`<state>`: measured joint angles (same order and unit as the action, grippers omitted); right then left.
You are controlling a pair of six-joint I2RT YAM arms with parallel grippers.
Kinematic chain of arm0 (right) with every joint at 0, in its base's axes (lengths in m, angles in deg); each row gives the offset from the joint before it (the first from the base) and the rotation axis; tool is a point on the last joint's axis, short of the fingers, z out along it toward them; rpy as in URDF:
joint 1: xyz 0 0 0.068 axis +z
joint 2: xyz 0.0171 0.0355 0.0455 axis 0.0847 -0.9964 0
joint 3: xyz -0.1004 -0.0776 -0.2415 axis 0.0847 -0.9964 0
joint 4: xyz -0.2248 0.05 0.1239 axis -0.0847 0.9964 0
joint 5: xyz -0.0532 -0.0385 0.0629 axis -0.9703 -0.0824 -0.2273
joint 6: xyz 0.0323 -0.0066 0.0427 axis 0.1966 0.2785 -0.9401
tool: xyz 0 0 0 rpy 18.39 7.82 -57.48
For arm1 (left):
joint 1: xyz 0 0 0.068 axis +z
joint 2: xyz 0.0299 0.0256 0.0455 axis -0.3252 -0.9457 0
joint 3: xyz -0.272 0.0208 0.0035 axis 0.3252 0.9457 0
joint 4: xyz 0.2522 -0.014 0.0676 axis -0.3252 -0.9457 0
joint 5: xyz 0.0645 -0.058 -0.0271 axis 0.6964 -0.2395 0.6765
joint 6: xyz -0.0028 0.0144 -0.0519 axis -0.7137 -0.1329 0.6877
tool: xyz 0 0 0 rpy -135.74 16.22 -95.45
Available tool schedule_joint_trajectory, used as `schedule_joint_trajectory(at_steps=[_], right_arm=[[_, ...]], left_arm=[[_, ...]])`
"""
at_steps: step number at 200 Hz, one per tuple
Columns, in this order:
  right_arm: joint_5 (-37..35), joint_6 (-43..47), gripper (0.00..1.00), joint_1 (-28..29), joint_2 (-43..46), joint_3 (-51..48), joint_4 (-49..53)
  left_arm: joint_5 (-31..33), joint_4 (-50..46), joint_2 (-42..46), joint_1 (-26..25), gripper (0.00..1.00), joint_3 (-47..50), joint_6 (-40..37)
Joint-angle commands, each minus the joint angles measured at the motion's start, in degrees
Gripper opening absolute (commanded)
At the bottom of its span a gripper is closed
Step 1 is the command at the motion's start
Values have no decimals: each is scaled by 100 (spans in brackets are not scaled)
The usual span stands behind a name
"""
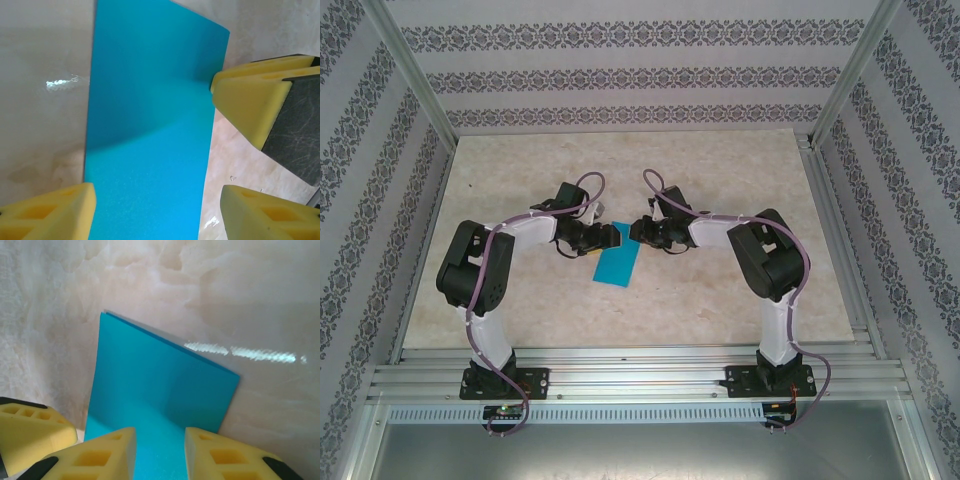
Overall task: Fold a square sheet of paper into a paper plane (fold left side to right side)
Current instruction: Rotate the square sheet of paper at the center of the table, then third fold the triangle at the center of the table.
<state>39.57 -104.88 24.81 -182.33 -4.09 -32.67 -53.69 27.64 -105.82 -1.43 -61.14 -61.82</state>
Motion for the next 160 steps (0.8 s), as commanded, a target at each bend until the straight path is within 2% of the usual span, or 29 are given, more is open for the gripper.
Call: schedule_joint_trajectory(at_steps=[1, 30, 65, 113, 160], right_arm=[[-16, 349, 32, -179, -251, 295, 88], [95, 487, 32, -234, -395, 596, 236], [157, 468, 32, -225, -365, 540, 161], [114, 490, 32, -212, -340, 474, 220], [127, 459, 31, -181, -341, 419, 171]], left_arm=[[17, -71, 129, -49, 68, -5, -98], [291, -194, 649, -35, 73, 97, -80], [224, -94, 1001, -37, 74, 429, 106], [-183, 578, 640, -64, 69, 613, 499], [-123, 664, 155, -216, 64, 252, 533]])
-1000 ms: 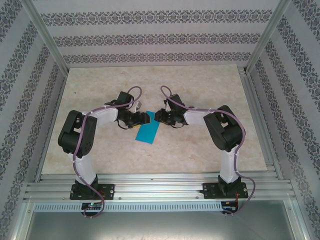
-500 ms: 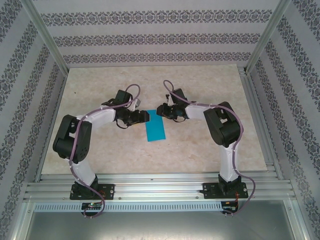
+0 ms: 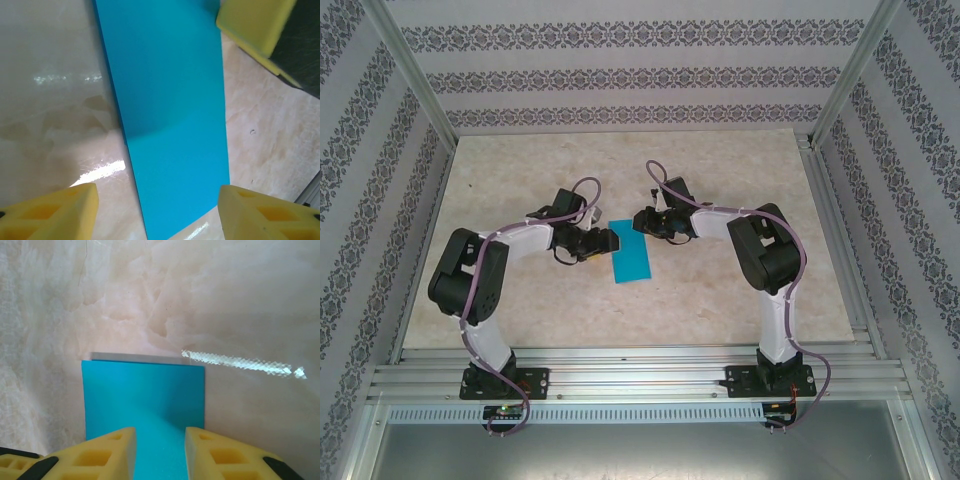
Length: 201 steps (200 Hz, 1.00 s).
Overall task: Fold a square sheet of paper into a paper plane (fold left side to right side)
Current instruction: Third fold the triangle at the center of the table.
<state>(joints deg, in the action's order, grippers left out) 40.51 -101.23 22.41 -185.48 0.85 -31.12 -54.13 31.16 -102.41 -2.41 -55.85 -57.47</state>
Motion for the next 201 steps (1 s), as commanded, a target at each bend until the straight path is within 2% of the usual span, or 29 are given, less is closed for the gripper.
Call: schedule_joint_trajectory(at_steps=[1, 37, 118, 201], right_arm=[[30, 92, 31, 59, -24, -75, 16], [80, 96, 31, 59, -31, -73, 15], [98, 80, 31, 68, -12, -92, 9], [99, 72, 32, 68, 4, -97, -4]], left_arm=[[-69, 303, -190, -114, 64, -285, 94], [202, 101, -461, -158, 63, -563, 3], [214, -21, -796, -341, 63, -819, -59], [230, 62, -507, -363, 51, -777, 108]])
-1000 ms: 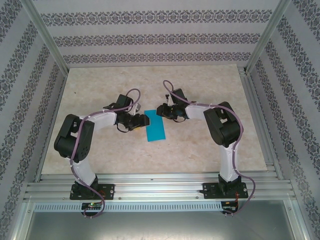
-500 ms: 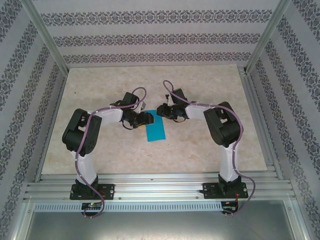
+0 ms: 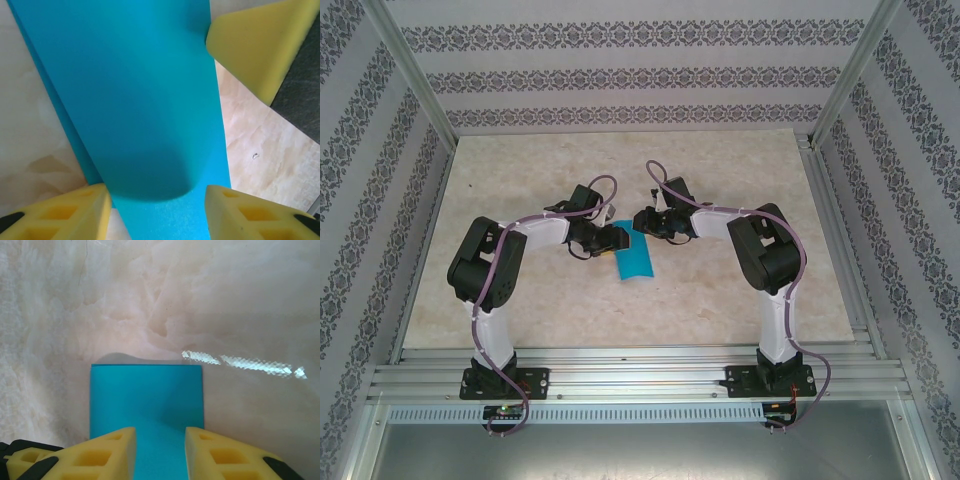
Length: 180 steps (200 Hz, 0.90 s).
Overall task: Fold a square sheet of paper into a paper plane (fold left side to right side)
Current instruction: Third fold the triangle at the center of the table.
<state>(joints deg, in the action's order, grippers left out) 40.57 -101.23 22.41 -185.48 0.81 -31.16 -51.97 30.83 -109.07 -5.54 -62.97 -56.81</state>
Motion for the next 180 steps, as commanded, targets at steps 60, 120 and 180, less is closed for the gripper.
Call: schedule_joint_trajectory(at_steps=[60, 120, 180], right_arm=[[100, 59, 32, 50, 38, -106, -31], [97, 53, 32, 33, 51, -128, -50], [133, 11, 32, 24, 68, -165, -118]], left_arm=[[84, 165, 362, -45, 43, -29, 161], [182, 257, 638, -49, 45, 142, 285], [-199, 1040, 743, -47, 46, 414, 814]])
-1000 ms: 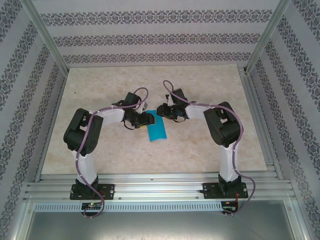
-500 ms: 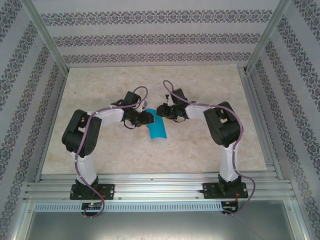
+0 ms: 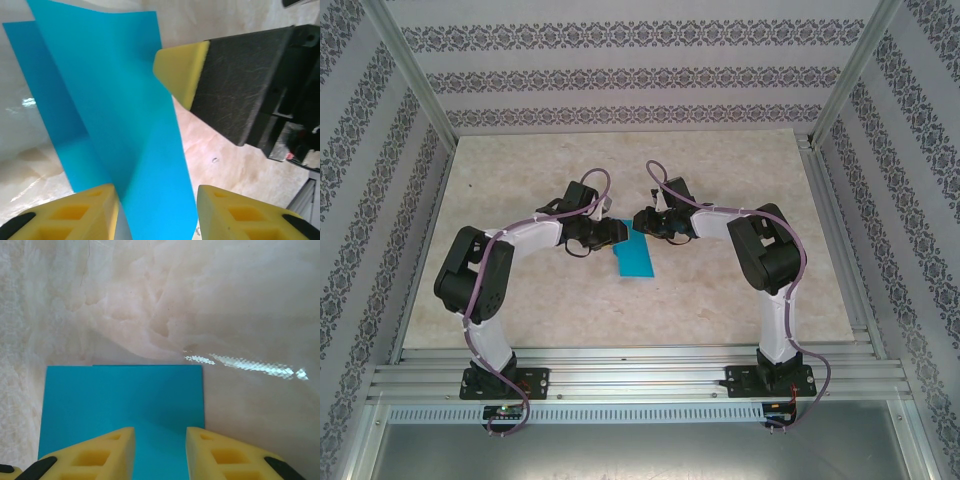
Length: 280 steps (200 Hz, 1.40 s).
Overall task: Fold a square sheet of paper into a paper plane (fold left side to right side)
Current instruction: Third fold the triangle at the center of the table.
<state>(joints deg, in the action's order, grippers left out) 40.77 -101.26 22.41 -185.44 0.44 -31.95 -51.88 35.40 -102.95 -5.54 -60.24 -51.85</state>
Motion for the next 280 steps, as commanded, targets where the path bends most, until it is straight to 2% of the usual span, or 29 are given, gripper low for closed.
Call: schedule_joint_trajectory(at_steps=[1, 21, 43, 93, 118, 141, 163, 182, 203, 241, 280], right_arm=[[115, 9, 32, 24, 62, -129, -36], [133, -22, 33, 16, 79, -156, -84], [142, -40, 33, -3, 109, -181, -135], [160, 7, 39, -144, 425, -371, -366], [74, 291, 42, -229, 877, -561, -317], [-206, 721, 44, -195, 1572, -966, -125], [-819, 1247, 48, 171, 2497, -1676, -41], [-1461, 1641, 53, 768, 3207, -2302, -56], [-2179, 2046, 57, 1538, 3614, -2804, -206], [-3203, 2673, 64, 2519, 3458, -3045, -485], [-3657, 3134, 66, 2877, 2759, -2575, -326]], left_arm=[[-208, 583, 119, -46, 46, 139, 328], [-187, 601, 44, -60, 45, 146, 331], [-187, 692, -38, -61, 38, 188, 407], [-74, 641, -16, -77, 12, 296, 413], [-13, 609, -21, -76, 4, 377, 406], [50, 542, -24, -72, 2, 400, 490], [45, 363, -34, -73, 0, 308, 651], [22, 144, -49, -79, 0, 217, 697], [-161, 1, -171, -72, 0, 110, 698], [-183, -57, -223, -73, 0, 99, 750], [-223, -54, -289, -76, 0, 41, 785]])
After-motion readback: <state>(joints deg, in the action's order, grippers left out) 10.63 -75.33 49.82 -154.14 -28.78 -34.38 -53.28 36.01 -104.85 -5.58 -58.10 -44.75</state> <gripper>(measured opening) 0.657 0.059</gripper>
